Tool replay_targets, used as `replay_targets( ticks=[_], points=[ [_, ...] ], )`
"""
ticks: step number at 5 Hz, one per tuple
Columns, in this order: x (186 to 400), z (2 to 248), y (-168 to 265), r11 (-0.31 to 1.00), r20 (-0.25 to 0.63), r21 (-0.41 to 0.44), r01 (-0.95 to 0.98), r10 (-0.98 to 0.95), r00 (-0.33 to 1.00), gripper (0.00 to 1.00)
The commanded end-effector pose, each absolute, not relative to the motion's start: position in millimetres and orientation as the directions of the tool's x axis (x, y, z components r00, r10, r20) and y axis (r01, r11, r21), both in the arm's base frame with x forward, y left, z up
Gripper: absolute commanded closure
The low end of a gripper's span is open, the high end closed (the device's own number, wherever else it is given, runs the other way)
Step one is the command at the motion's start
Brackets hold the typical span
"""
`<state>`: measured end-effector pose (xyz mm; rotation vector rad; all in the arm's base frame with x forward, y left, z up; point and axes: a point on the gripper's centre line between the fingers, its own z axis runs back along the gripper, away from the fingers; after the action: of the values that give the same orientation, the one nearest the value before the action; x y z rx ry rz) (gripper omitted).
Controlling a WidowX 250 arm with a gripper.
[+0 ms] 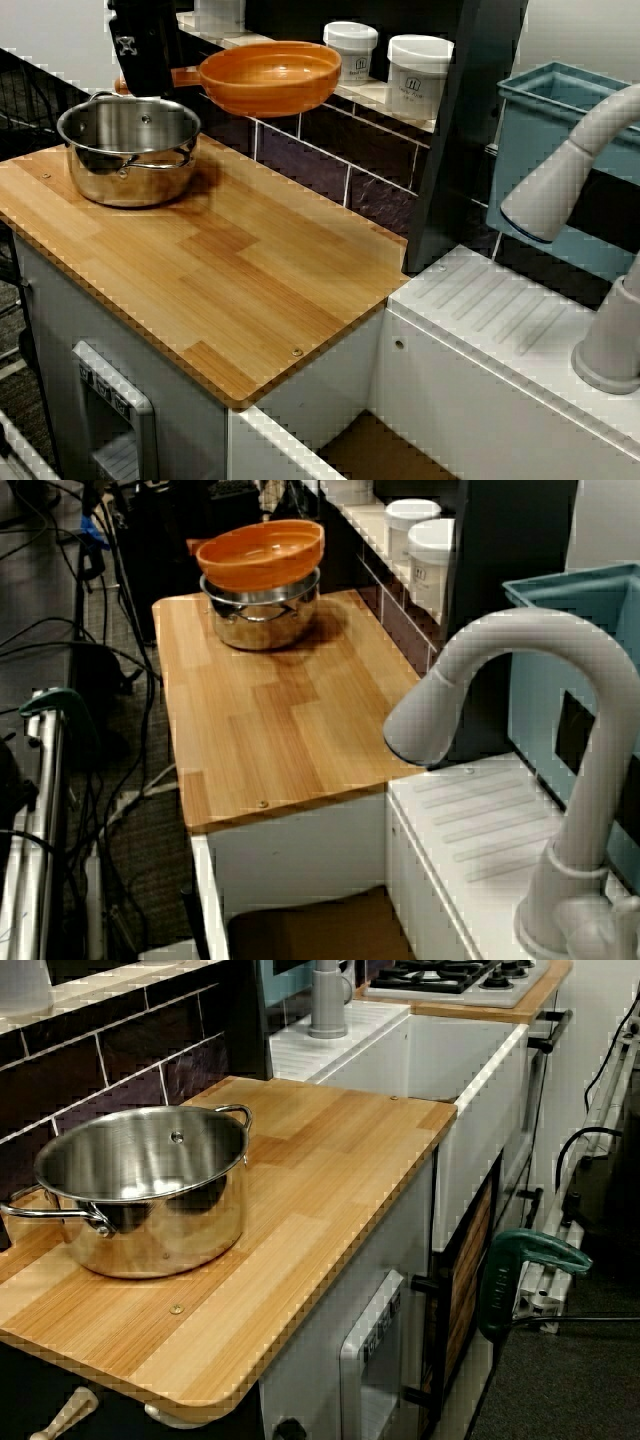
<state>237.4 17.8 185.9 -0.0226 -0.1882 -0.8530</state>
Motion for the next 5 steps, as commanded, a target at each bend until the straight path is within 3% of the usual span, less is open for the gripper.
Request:
replay_targets(
  ticks=[1, 3, 5],
  points=[
    [255, 193, 13, 0.499, 0.160, 0.095, 0.861, -0.862, 0.481, 1.00],
    [269, 193, 6, 0.342, 0.075, 0.111, 0.933, -0.939, 0.335, 1.00],
    [276, 204, 4, 0.199, 0.083, 0.125, 0.972, -0.978, 0.189, 1.00]
  ],
)
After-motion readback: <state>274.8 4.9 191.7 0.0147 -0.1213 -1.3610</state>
